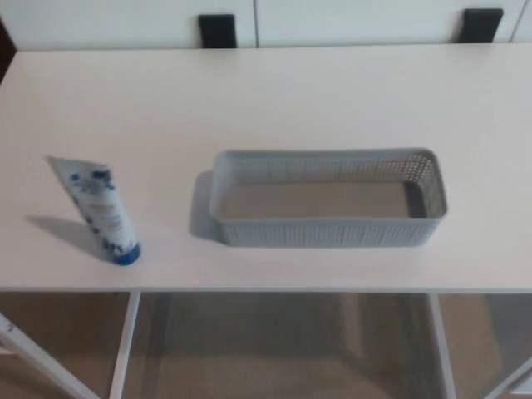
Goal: The robot walks towards a table in front, picks a shampoo with left hand and puts it in a small grey container
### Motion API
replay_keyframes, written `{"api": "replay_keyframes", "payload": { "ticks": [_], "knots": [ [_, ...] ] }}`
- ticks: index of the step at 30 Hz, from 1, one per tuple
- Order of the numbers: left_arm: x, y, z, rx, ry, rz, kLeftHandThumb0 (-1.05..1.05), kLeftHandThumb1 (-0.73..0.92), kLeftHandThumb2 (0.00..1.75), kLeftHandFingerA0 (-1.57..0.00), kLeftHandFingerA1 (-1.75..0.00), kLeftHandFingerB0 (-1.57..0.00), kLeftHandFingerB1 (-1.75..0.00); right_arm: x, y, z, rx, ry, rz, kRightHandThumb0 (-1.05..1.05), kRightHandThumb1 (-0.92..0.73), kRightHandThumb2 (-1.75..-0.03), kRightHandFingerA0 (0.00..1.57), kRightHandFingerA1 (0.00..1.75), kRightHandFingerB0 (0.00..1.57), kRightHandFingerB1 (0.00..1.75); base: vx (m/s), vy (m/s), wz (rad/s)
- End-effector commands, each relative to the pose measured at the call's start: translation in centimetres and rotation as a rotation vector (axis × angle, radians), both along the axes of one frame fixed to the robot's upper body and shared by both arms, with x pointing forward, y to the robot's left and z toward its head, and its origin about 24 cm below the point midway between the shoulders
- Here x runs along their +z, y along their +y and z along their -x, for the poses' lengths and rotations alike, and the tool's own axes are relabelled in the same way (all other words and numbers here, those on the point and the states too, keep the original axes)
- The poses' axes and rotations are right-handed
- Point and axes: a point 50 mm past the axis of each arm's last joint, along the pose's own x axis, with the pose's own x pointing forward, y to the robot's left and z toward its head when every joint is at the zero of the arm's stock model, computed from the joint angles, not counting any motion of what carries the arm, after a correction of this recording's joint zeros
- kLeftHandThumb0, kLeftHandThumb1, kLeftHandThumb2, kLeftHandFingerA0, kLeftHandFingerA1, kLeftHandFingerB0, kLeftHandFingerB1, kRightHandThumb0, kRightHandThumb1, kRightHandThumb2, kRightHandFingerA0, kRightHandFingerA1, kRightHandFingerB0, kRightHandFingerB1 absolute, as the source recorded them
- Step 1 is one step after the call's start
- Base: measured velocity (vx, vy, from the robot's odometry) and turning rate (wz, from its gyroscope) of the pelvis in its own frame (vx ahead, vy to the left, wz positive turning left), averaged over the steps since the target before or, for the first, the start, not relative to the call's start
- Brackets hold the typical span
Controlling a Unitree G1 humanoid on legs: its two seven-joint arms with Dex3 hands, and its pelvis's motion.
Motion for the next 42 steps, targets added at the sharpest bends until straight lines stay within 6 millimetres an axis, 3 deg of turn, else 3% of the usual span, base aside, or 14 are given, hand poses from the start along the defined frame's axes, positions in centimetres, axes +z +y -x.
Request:
{"api": "replay_keyframes", "payload": {
  "ticks": [1,5,6,7,10,16,17,29,38,39,42],
  "knots": [
    [0.3,0.6,0.0,-0.004,0.003,-0.018,-0.41,0.55,0.75,-0.55,-0.51,-0.37,-0.44,0.1,-0.1,-0.3,-0.005,-0.01,0.018,-0.34,-0.65,-0.59,0.61,0.43,0.51,0.38,0.08,0.009,-0.01],
    [0.5,0.7,-0.4,0.014,-0.013,-0.008,-0.4,0.55,0.75,-0.58,-0.52,-0.39,-0.44,0.1,0.0,-0.7,-0.04,-0.015,0.001,-0.35,-0.67,-0.6,0.65,0.45,0.53,0.39,0.07,0.094,-0.05],
    [0.5,0.7,-0.3,0.021,-0.008,-0.002,-0.41,0.56,0.74,-0.52,-0.49,-0.41,-0.44,0.1,0.0,-0.7,-0.043,-0.011,-0.001,-0.36,-0.69,-0.61,0.64,0.45,0.52,0.39,0.07,0.171,-0.03],
    [0.5,0.7,-0.6,0.025,-0.005,0.004,-0.32,0.64,0.59,-0.56,-0.39,-0.45,-0.35,0.2,0.0,-0.8,-0.05,-0.007,-0.008,-0.35,-0.67,-0.61,0.65,0.48,0.55,0.41,0.1,0.215,-0.05],
    [0.6,0.6,-1.3,0.016,-0.012,0.002,-0.32,0.65,0.59,-0.54,-0.39,-0.43,-0.34,0.3,-0.1,-1.1,-0.059,-0.016,-0.015,-0.34,-0.67,-0.6,0.66,0.51,0.54,0.41,0.06,0.212,-0.01],
    [0.4,0.6,-0.7,0.017,0.006,-0.007,-0.3,0.65,0.59,-0.54,-0.39,-0.44,-0.35,0.0,-0.1,0.1,-0.061,0.01,-0.019,-0.35,-0.68,-0.61,0.64,0.48,0.53,0.4,0.07,0.083,0.07],
    [0.3,0.6,-0.5,0.017,0.019,-0.008,-0.39,0.57,0.73,-0.48,-0.46,-0.4,-0.43,0.0,-0.3,0.4,-0.052,0.018,-0.015,-0.36,-0.68,-0.61,0.62,0.47,0.53,0.4,0.0,0.0,0.0],
    [0.5,0.6,-0.8,-0.025,0.006,-0.04,-0.4,0.57,0.74,-0.51,-0.48,-0.39,-0.43,-0.1,0.0,0.3,-0.035,0.019,-0.003,-0.38,-0.68,-0.61,0.66,0.5,0.54,0.41,0.01,-0.002,0.01],
    [0.7,0.8,-0.8,-0.017,-0.003,-0.013,-0.4,0.56,0.73,-0.49,-0.47,-0.35,-0.42,-0.1,-0.2,0.6,-0.031,0.02,0.001,-0.38,-0.68,-0.61,0.63,0.5,0.54,0.41,0.0,0.0,0.0],
    [0.8,0.8,-0.9,-0.02,-0.009,-0.013,-0.31,0.65,0.6,-0.54,-0.39,-0.38,-0.34,-0.1,-0.2,0.5,-0.033,0.016,0.004,-0.38,-0.68,-0.61,0.65,0.5,0.54,0.41,0.0,0.0,0.0],
    [1.3,0.8,-0.4,-0.048,-0.058,0.023,-0.32,0.65,0.6,-0.54,-0.39,-0.36,-0.33,-0.2,-0.2,0.8,-0.038,0.024,0.004,-0.38,-0.68,-0.61,0.64,0.48,0.54,0.41,0.0,0.0,0.0]
  ]
}}
